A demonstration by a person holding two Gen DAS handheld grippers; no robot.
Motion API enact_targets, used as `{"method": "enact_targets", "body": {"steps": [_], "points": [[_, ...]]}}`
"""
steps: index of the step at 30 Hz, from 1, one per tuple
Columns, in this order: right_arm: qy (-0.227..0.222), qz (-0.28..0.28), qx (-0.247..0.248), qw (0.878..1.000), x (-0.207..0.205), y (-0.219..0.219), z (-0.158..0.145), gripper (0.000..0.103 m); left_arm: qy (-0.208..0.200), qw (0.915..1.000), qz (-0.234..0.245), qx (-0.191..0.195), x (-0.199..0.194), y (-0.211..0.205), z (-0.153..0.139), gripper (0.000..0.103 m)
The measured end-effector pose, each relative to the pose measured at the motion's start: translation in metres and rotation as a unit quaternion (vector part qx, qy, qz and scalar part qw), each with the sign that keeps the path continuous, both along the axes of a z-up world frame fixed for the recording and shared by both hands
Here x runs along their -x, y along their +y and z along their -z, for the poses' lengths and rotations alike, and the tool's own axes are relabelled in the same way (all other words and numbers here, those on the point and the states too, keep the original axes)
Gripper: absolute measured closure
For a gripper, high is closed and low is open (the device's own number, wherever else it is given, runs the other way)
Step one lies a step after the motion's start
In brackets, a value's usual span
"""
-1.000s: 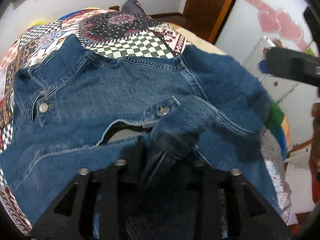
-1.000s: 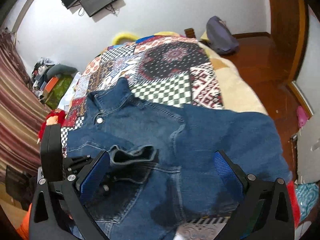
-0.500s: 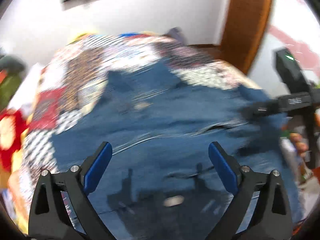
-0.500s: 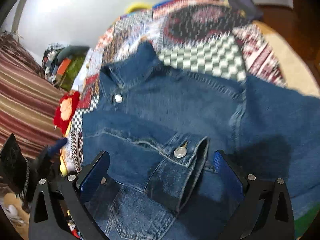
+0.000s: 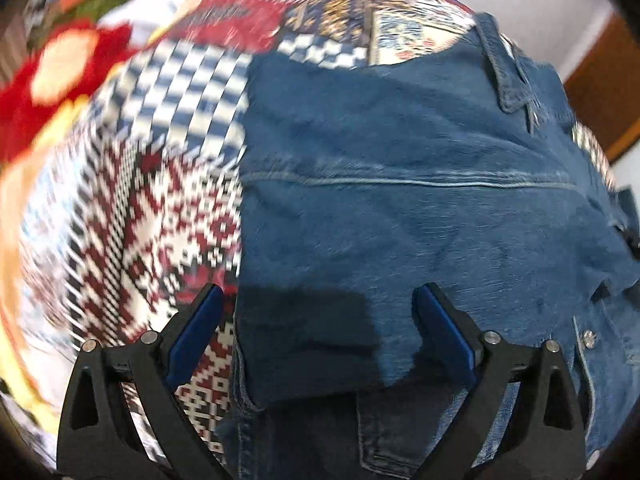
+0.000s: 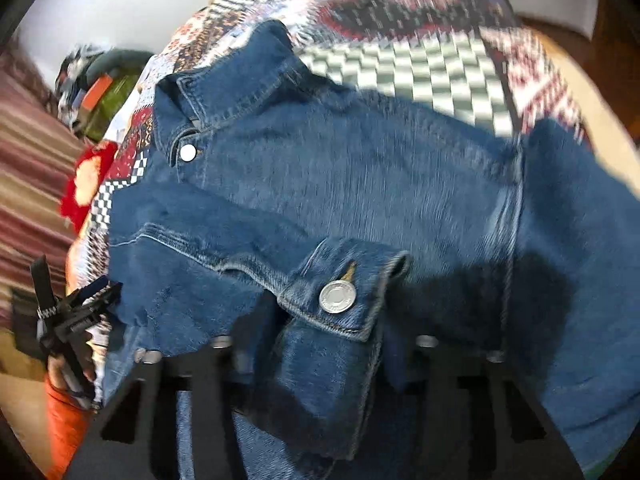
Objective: Fold large clothes
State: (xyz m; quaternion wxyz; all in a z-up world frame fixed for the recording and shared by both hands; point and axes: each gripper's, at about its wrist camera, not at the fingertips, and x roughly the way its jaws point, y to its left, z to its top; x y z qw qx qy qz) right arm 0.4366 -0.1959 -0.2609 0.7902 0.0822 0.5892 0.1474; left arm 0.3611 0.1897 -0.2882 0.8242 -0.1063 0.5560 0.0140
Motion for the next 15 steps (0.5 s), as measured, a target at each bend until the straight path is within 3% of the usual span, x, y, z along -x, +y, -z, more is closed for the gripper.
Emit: {"method": "enact_targets", "body": {"steps": [5, 9, 12, 15], "points": [[-0.107, -0.028, 0.053, 0.992, 0.002, 0.014, -0.050, 0.068, 0.000, 0.9999, -0.013, 0.007, 0.007, 0.007, 0.004, 0.005], [-0.168, -0.051, 0.075, 0.982, 0.002, 0.023, -0.084, 0.068, -0.005, 0.9999, -0.004, -0.015, 0.010, 0.003, 0.001, 0.005], [-0.174, -0.068, 0.117, 0.975, -0.002, 0.033, -0.081, 0.068, -0.006, 0.9996, -0.002, -0.026, 0.010, -0.005, -0.002, 0.004], [-0.133, -0.078, 0.159, 0.975, -0.010, 0.033, -0.051, 0.067, -0.005, 0.9997, -0.004, -0.025, 0.011, -0.006, -0.001, 0.004]]}}
